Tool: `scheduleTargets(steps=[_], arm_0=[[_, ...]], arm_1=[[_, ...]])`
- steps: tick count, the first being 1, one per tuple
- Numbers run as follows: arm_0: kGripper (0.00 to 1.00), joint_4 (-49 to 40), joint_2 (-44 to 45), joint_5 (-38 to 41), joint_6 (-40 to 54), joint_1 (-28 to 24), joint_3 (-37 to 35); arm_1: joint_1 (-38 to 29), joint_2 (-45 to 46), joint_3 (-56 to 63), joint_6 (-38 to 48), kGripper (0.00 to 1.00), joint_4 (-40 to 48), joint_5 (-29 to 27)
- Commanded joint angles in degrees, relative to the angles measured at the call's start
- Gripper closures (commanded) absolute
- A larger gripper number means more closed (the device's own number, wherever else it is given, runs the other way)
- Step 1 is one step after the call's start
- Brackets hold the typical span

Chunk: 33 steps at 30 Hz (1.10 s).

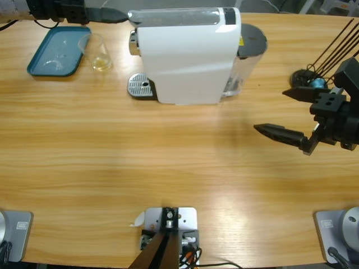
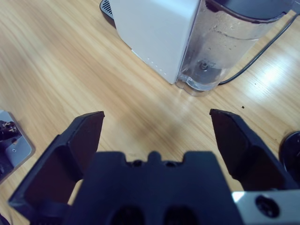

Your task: Pour coffee

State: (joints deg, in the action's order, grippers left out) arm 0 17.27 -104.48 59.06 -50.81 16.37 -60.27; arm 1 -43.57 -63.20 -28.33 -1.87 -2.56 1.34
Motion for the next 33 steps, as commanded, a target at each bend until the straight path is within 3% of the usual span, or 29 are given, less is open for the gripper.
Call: scheduleTargets(steps=[1,4,6,8,33], arm_0=[[0.736,1.36,-4.30,1.67,-0.92,1.31,0.41],[0.747,1.64,-4.76,1.72,-1.04,1.47,0.47],[0.975,1.82,-4.95,1.90,-0.96,1.47,0.62],[1.000,2.22,-4.86,1.93,-1.15,1.47,0.54],[1.000,3.33,1.06,2.99,-3.42,0.10,-1.85]], arm_1=[[0.15,0.28,1.35,-0.68,0.036,-0.25,-0.72],[0.15,0.28,1.35,-0.68,0.036,-0.25,-0.60],[0.15,0.35,1.35,-0.68,0.050,-0.25,-0.55],[0.15,0.27,1.35,-0.68,0.064,-0.25,-0.55],[0.15,-0.42,1.35,-0.68,0.105,0.10,-0.37]])
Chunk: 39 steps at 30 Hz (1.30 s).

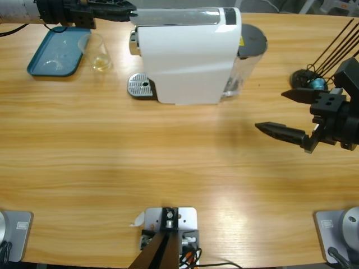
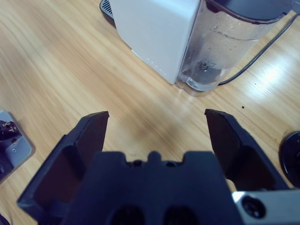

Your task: Pour coffee

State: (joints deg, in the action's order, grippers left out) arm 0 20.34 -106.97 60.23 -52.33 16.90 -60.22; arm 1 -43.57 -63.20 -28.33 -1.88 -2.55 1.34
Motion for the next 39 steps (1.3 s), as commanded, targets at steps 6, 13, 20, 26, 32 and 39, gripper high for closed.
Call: scheduleTargets(steps=[6,13,20,26,32,39], arm_0=[[1.000,-1.03,4.56,1.82,-3.14,-0.50,-5.26],[1.000,-1.69,5.02,1.82,-3.83,-0.20,-6.73],[0.833,-11.18,9.31,-5.12,4.93,0.69,-7.47],[0.366,-37.97,18.81,-35.94,29.68,5.61,-13.13],[0.167,-50.68,21.15,-74.19,50.12,19.18,-13.82],[0.170,-48.67,24.00,-79.22,49.77,20.03,-10.76]], arm_1=[[0.11,-0.50,1.35,-0.67,0.105,0.09,-0.42],[0.11,-0.43,1.35,-0.67,0.105,0.16,-0.37],[0.09,-0.26,1.35,-0.67,0.105,0.18,-0.46],[0.11,-0.61,1.26,-0.67,0.101,0.18,-0.99],[0.15,-0.43,1.16,0.27,0.096,0.00,-1.51],[0.11,-1.05,1.00,0.30,0.096,0.00,-1.51]])
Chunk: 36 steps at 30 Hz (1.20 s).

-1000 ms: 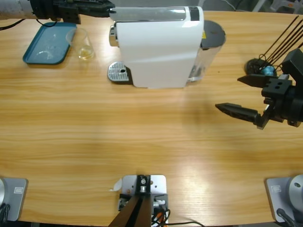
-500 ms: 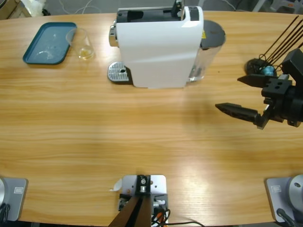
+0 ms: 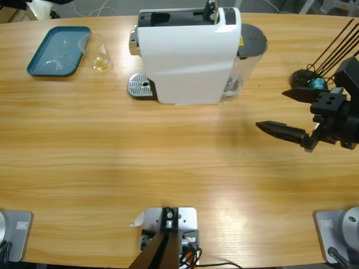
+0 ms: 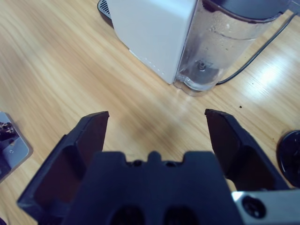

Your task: Pour coffee

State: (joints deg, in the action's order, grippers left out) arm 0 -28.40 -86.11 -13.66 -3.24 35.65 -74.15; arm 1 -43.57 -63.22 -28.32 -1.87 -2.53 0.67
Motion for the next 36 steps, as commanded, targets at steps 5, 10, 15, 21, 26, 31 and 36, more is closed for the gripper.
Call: scheduleTargets(steps=[5,10,15,21,26,31,36], arm_0=[[0.170,0.63,2.88,-5.29,-0.89,1.26,3.15],[0.165,0.63,5.02,-5.27,-1.06,0.65,5.83],[0.165,0.87,8.47,-4.83,-1.86,-1.64,10.98],[0.165,4.32,10.29,-3.72,-2.12,-1.99,18.59],[0.165,8.47,9.99,-0.01,-1.66,-1.81,22.74],[0.165,11.75,8.99,2.52,-1.42,-1.81,27.15],[0.165,15.29,7.80,3.11,-1.52,-1.78,30.00]], arm_1=[[0.10,-0.94,0.98,0.26,0.096,-0.02,-0.84],[0.13,-0.61,0.98,0.27,0.082,-0.08,-0.84],[0.13,-0.11,0.83,0.29,0.050,-0.52,-1.90],[12.58,3.66,-4.78,1.87,0.046,-8.64,-9.10],[27.33,-2.96,-13.31,5.51,0.227,-14.79,-11.41],[30.89,-8.45,-12.69,6.67,0.248,-12.96,-12.29],[31.00,-10.56,-9.55,8.83,0.361,-10.59,-14.01]])
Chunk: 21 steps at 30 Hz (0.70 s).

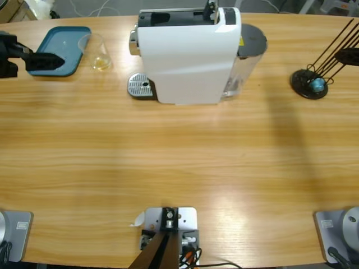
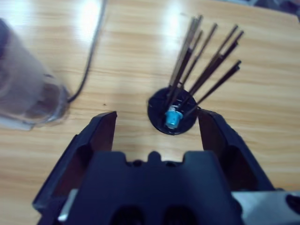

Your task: Pour coffee

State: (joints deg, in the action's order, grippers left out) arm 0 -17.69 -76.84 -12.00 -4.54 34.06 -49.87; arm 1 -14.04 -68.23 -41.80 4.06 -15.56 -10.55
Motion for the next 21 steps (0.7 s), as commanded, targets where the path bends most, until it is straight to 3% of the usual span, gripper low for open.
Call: scheduleTargets(steps=[1,8,21], arm_0=[[0.165,4.97,-1.93,1.46,-0.16,-0.22,5.82],[0.165,6.71,-3.42,1.46,-0.03,-0.39,5.96],[0.165,7.24,-2.62,1.42,-0.03,-1.10,6.69]], arm_1=[[1.47,-6.20,5.00,3.49,0.368,3.43,-2.80],[3.23,-13.12,6.89,9.00,0.368,7.44,-2.96],[5.40,-21.40,7.08,10.17,0.373,13.24,-2.63]])
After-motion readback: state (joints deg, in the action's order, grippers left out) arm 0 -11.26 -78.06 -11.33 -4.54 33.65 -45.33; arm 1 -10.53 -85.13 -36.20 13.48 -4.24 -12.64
